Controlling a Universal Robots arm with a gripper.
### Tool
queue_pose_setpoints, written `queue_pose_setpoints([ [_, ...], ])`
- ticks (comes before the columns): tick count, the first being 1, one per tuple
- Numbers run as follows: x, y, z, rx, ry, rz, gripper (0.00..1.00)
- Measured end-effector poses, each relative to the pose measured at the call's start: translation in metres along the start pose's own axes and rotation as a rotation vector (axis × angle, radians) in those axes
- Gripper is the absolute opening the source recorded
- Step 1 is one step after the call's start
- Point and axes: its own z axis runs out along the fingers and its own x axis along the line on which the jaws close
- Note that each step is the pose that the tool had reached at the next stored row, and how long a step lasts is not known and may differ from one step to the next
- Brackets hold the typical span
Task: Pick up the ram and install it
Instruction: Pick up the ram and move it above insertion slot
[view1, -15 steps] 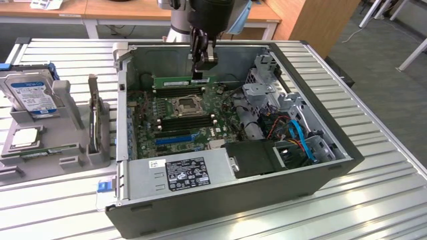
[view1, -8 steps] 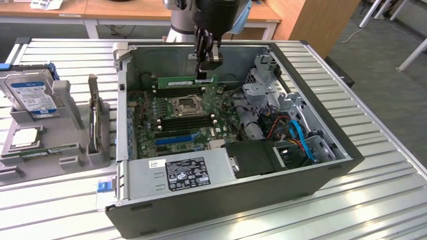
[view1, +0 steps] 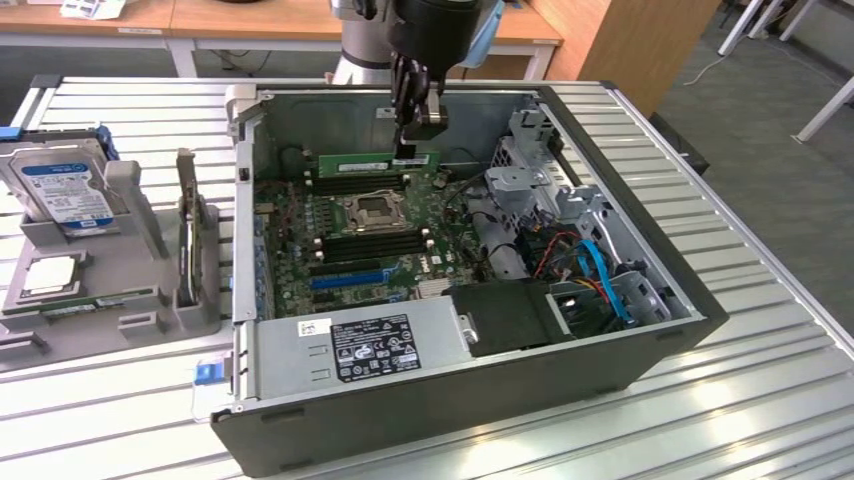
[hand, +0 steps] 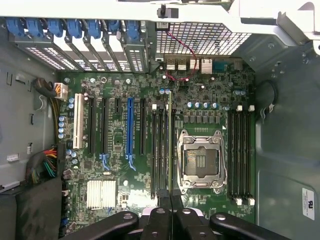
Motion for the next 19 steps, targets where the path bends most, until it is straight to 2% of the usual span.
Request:
queue_pose_setpoints([
  [12, 0.0, -0.0001, 0.0005, 0.0, -0.0001, 0.0, 0.11],
  [19, 0.0002, -0.0004, 0.0071, 0.0, 0.0, 0.0, 0.11],
])
